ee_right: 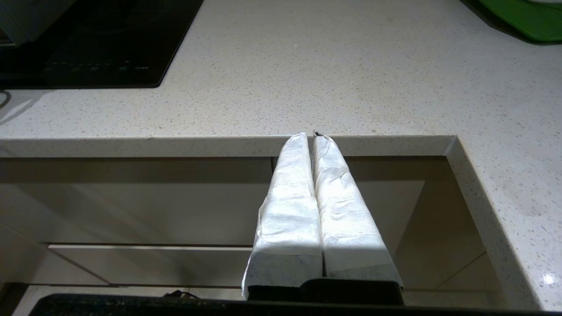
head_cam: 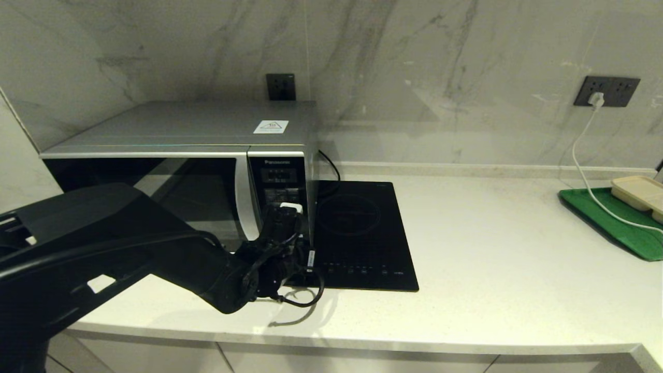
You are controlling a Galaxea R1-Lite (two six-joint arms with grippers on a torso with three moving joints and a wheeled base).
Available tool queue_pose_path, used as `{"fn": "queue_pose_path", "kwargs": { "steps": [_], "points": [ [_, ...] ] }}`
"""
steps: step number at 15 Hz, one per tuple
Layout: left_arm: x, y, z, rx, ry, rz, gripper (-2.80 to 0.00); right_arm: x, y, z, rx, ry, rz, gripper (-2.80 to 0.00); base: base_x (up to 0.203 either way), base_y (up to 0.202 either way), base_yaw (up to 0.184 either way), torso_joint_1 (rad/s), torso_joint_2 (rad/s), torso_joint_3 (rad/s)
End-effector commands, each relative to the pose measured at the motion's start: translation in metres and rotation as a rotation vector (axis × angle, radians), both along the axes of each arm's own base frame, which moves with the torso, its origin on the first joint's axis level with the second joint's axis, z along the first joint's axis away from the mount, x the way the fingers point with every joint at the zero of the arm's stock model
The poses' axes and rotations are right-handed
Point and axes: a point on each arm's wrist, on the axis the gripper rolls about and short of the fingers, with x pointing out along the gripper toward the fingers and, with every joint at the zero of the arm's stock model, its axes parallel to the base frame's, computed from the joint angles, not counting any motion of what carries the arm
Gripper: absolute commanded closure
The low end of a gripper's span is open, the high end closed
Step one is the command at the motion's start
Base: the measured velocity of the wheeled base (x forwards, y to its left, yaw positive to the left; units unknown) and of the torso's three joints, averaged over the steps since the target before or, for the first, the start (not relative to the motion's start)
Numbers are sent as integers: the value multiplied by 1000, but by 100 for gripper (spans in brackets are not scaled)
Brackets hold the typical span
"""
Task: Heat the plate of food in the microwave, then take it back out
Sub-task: Open the microwave oven
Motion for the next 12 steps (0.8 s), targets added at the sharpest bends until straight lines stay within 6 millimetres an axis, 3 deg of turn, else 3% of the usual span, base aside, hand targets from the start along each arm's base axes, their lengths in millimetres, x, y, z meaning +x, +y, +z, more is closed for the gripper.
{"fn": "queue_pose_path", "kwargs": {
  "steps": [1,7,10,12],
  "points": [
    [-1,1,0,-3,-8,2,0,0,0,0,0,2,0,0,0,0,0,0,0,0],
    [-10,4,7,-7,-15,-4,0,0,0,0,-1,2,1,0,0,0,0,0,0,0],
    [-36,6,2,11,37,-52,0,0,0,0,0,2,0,0,0,0,0,0,0,0],
    [-64,10,10,11,59,-107,0,0,0,0,0,2,0,0,0,0,0,0,0,0]
  ]
}}
